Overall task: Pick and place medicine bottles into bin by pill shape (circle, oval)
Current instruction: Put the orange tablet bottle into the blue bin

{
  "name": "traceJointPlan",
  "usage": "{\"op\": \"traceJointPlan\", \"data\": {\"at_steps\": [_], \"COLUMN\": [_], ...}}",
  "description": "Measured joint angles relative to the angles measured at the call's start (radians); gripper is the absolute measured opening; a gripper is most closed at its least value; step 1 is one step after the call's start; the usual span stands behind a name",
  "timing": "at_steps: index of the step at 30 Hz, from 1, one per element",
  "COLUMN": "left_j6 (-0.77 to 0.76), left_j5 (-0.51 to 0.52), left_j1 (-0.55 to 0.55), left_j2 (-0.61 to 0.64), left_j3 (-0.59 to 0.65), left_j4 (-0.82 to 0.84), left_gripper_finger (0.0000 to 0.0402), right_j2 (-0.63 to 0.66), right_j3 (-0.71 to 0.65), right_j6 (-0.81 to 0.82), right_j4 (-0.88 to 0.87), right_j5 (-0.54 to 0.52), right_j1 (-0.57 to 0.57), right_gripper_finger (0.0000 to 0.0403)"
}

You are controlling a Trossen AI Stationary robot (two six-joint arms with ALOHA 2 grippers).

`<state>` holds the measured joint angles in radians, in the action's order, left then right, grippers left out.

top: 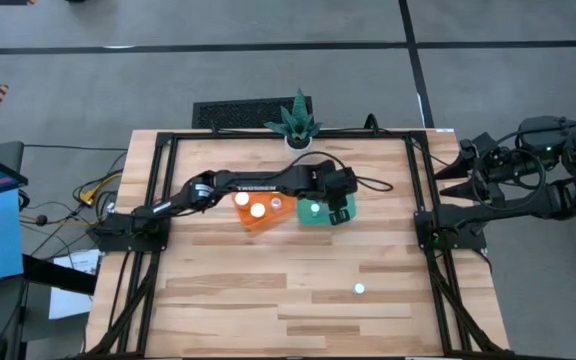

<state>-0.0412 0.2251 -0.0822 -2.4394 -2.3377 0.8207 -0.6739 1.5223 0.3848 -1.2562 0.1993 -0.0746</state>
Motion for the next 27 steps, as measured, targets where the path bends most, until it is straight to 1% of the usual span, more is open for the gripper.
{"op": "traceJointPlan", "data": {"at_steps": [2,6,8,10,12,16,25,27], "left_j6": [-0.001,-0.014,-0.021,-0.021,-0.020,0.004,0.031,0.032], "left_j5": [-0.008,-0.026,-0.022,0.005,0.017,0.013,0.014,0.002], "left_j1": [-0.003,-0.006,-0.006,-0.006,-0.006,-0.012,-0.031,-0.036], "left_j2": [-0.028,-0.069,-0.072,-0.076,-0.082,-0.083,-0.083,-0.083], "left_j3": [-0.001,0.000,0.006,0.015,0.011,0.023,0.030,0.030], "left_j4": [-0.043,-0.029,-0.015,-0.061,-0.043,-0.081,-0.066,-0.067], "left_gripper_finger": [0.0114,0.0114,0.0114,0.0114,0.0114,0.0114,0.0114,0.0114], "right_j2": [0.000,0.000,0.000,0.000,0.000,0.000,0.000,0.000], "right_j3": [0.000,0.000,0.000,0.000,0.000,0.000,0.000,0.000], "right_j6": [0.000,0.006,0.008,0.008,0.008,0.008,0.008,0.007], "right_j4": [0.000,0.000,0.000,-0.001,-0.001,-0.001,-0.001,-0.001], "right_j5": [0.000,-0.003,-0.003,-0.003,-0.003,-0.003,-0.002,-0.002], "right_j1": [0.000,0.000,0.000,0.000,0.000,0.000,0.000,0.000], "right_gripper_finger": [0.0243,0.0243,0.0243,0.0243,0.0243,0.0243,0.0243,0.0243]}}
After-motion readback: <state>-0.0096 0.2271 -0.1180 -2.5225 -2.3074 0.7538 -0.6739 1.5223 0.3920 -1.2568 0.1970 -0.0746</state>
